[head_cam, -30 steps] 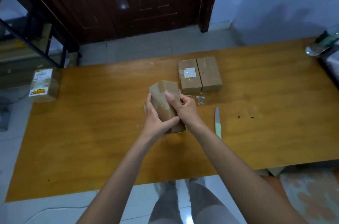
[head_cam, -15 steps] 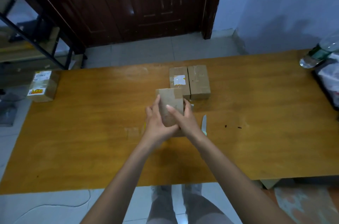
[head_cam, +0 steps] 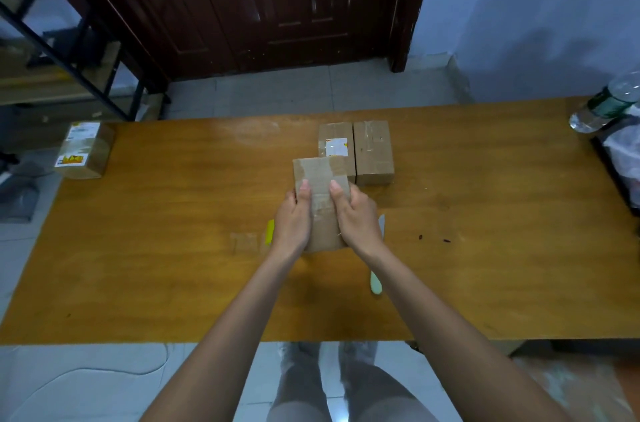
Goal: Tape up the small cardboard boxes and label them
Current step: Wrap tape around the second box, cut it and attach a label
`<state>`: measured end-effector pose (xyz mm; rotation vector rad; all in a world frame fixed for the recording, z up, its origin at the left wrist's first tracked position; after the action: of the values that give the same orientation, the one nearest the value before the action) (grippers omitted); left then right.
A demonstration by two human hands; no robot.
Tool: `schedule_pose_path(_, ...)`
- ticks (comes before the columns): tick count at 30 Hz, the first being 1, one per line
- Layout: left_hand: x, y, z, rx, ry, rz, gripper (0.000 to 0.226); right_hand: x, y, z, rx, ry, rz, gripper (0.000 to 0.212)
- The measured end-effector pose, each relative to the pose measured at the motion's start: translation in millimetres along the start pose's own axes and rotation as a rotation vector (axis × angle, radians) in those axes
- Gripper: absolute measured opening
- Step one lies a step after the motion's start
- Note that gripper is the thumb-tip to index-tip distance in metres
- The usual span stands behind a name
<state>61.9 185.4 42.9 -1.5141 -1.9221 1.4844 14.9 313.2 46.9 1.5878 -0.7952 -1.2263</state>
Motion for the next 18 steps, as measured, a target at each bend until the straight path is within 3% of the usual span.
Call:
schedule_pose_path(5, -10, 0, 0, -0.036, 0.032, 0.095, 0.059, 11, -8, -5, 0.122, 0.021, 0.054, 0.053)
schedule_pose_path(8, -19, 10, 4, -0.123, 0.040, 0.068, 0.062, 19, 0, -5, 0.108, 0.043, 0.108, 0.046)
schedule_pose_path(12, -32, 17, 9, -0.112, 0.097, -0.063, 0.047, 33, 12, -3, 0.025, 0.086, 0.054, 0.038)
schedule_pose_path(18, -61, 15, 17, -0.008, 0.117, 0.004, 0.041, 59, 21, -9, -0.006, -0.052, -0.078, 0.043)
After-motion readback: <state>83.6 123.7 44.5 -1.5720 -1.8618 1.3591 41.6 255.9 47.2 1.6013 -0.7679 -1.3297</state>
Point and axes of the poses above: each hand's wrist, its own z-axis towards the middle knuckle, its own x-axis out of the palm, y = z × x, the point moved 6 cm from there along z, towards the middle knuckle, and after that the axes turned 9 degrees about -x, right-handed, at the moved point
